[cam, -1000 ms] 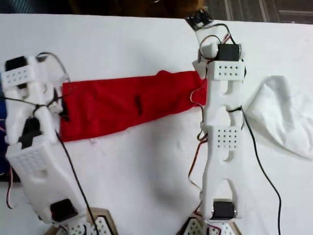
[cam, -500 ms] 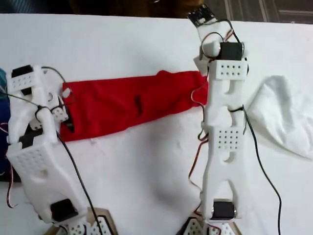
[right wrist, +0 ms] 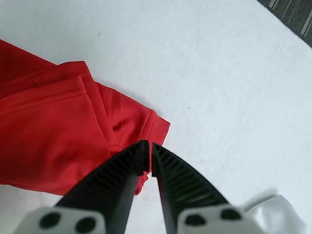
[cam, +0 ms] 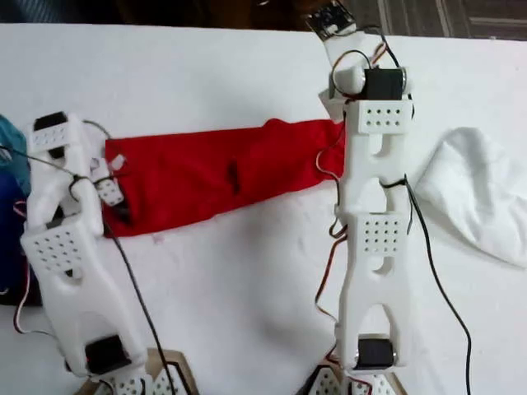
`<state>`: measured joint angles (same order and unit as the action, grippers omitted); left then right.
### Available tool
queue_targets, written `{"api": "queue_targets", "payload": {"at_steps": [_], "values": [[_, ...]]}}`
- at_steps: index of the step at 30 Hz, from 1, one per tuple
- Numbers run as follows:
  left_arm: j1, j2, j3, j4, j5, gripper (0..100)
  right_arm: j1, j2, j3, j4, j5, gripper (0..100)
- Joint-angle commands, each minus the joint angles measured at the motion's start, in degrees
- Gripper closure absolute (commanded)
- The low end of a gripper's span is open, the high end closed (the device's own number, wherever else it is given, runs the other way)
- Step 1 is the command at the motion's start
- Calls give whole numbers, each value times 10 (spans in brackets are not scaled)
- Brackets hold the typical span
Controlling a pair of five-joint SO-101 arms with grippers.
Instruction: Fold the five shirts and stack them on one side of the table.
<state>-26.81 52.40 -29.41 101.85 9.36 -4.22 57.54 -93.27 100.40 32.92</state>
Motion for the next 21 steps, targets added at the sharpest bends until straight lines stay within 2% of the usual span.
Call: {"api": "queue_targets", "payload": {"at_steps": [1, 5, 11, 14, 21], "values": [[10, 14, -14, 6, 4, 965, -1, -48, -10, 12, 4, 981], [6, 1, -14, 6, 46, 976, 5, -48, -12, 12, 4, 981], [17, -49, -59, 5, 44, 974, 22, -48, -15, 12, 4, 981], [67, -86, -116, 5, 44, 974, 35, -48, -15, 12, 4, 981], [251, -98, -245, -27, 38, 974, 67, -48, -15, 12, 4, 981]]}}
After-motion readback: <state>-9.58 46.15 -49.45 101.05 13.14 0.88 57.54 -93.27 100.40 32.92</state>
